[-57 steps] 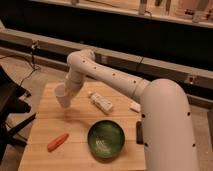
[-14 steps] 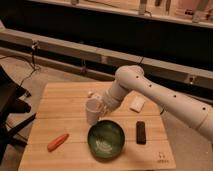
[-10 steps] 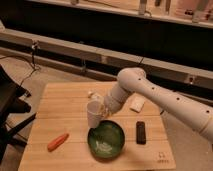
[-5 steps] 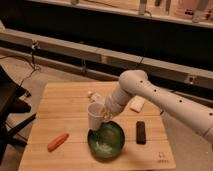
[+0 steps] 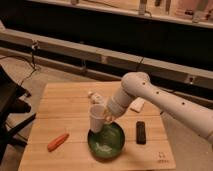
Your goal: Place the ceramic cup in the ceramic bowl
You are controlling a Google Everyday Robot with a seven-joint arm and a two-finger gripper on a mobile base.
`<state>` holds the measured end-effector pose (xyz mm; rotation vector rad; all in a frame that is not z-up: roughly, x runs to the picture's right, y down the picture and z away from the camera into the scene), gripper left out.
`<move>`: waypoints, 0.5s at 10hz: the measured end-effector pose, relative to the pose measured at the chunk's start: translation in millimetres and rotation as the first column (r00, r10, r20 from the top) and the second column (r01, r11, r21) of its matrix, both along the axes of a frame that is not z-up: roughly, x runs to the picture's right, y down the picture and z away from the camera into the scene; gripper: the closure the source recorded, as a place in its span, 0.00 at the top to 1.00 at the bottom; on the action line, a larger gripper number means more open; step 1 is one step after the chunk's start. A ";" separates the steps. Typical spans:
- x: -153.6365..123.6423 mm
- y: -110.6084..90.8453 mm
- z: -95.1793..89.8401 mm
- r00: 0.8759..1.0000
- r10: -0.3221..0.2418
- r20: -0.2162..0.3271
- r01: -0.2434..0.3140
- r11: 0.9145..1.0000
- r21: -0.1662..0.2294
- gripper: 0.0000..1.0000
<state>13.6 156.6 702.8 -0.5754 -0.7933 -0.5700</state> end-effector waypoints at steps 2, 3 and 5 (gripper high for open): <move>1.8 2.2 -0.2 1.000 0.003 -0.001 -0.003 1.000 -0.003 0.00; 2.6 3.2 -0.3 1.000 0.003 -0.002 -0.003 1.000 -0.005 0.00; 4.5 6.4 0.1 1.000 0.005 -0.002 -0.005 1.000 -0.008 0.00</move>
